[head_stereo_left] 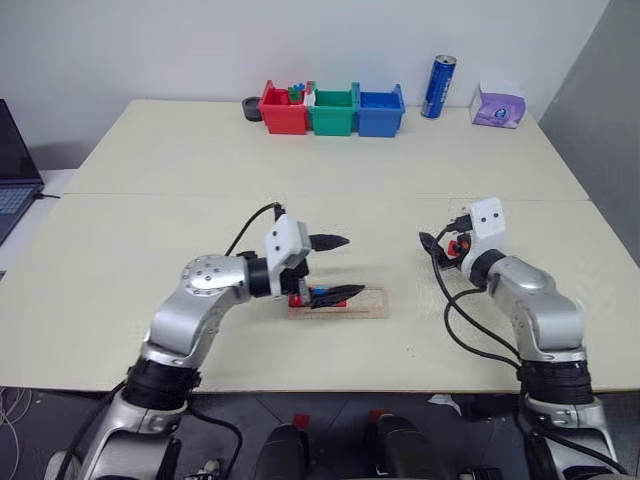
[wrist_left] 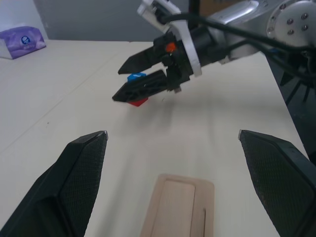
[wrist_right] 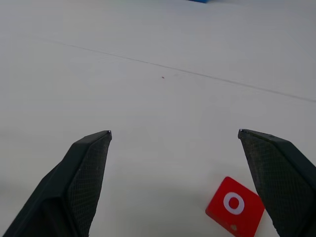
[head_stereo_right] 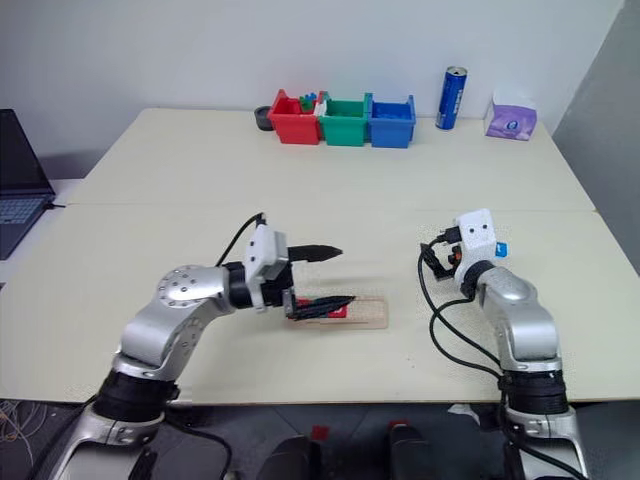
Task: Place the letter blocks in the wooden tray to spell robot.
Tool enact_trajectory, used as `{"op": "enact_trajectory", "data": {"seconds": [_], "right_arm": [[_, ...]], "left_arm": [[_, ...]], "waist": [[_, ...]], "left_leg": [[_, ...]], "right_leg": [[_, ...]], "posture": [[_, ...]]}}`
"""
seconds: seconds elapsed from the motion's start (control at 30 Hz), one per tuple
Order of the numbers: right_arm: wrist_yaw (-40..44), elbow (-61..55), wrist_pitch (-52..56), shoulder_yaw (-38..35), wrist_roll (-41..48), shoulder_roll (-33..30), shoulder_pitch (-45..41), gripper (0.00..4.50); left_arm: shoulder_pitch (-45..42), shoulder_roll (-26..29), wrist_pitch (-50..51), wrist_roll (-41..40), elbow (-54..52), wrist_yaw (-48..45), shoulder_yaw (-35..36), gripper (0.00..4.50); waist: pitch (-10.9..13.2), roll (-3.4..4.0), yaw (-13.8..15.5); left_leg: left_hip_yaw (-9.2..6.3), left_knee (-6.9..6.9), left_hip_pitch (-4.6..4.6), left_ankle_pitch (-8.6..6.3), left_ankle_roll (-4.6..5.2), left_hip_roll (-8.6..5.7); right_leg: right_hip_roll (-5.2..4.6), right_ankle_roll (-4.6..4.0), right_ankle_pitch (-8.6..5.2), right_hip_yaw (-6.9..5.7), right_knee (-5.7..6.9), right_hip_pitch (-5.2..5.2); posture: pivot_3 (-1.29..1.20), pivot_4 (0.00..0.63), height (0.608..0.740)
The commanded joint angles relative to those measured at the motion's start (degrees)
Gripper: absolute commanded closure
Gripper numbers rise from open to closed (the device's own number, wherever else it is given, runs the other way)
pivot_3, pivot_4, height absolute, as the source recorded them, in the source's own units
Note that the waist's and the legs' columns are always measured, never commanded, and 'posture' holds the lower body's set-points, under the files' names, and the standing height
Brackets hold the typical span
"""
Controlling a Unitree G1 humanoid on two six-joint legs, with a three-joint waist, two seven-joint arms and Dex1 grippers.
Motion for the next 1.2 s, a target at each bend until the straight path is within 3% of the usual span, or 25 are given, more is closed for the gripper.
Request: {"op": "enact_trajectory", "data": {"seconds": [0.03,0.33,0.83,0.93,1.17,1.2], "right_arm": [[-6.0,-1.7,1.3,-1.8,-1.7,2.1,-0.6,0.05],[-15.9,-1.9,4.6,-5.7,-2.2,8.1,0.1,0.05],[-17.6,4.4,2.6,-8.3,0.3,11.4,0.3,0.05],[-17.5,5.5,1.4,-8.2,0.3,11.5,0.4,0.65],[-17.3,6.7,0.1,-7.8,0.0,11.5,0.5,3.05],[-17.2,6.7,0.2,-7.7,0.0,11.3,0.5,3.05]], "left_arm": [[-1.9,-0.6,-0.6,0.9,0.4,0.8,-0.4,0.0],[-2.6,-0.3,-0.7,1.4,1.0,-0.1,-0.3,0.0],[-3.0,-1.0,-0.4,1.7,1.1,-0.6,-0.7,0.0],[-3.1,-1.1,-0.5,1.8,1.2,-0.6,-0.8,0.0],[-3.3,-1.4,-0.7,2.0,1.5,-0.6,-0.9,0.0],[-3.2,-1.5,-0.7,2.0,1.4,-0.6,-0.9,0.0]], "waist": [[0.0,0.0,0.0],[0.0,0.01,0.0],[0.0,0.01,0.0],[0.0,0.01,0.0],[0.0,0.01,-0.2],[0.0,0.01,-0.2]], "left_leg": [[0.0,0.0,0.0,0.0,0.0,0.0],[-0.01,-0.01,-0.02,0.0,0.0,-0.02],[0.0,-0.02,-0.01,0.0,0.0,-0.02],[0.02,-0.02,-0.01,0.0,0.0,-0.01],[0.03,-0.03,0.02,0.0,0.01,0.02],[0.03,-0.03,0.02,0.0,0.01,0.03]], "right_leg": [[0.0,0.0,0.0,0.0,0.0,0.0],[-0.01,0.0,0.0,-0.01,-0.03,0.0],[0.0,0.01,0.0,-0.02,-0.04,0.0],[0.0,0.01,0.0,-0.01,-0.04,0.0],[0.06,0.0,0.0,0.0,-0.03,0.0],[0.06,0.01,0.0,0.0,-0.02,0.0]], "posture": [[0.0,0.15,0.74],[0.0,0.15,0.74],[0.0,0.15,0.74],[0.0,0.15,0.74],[0.0,0.15,0.74],[0.0,0.15,0.74]]}}
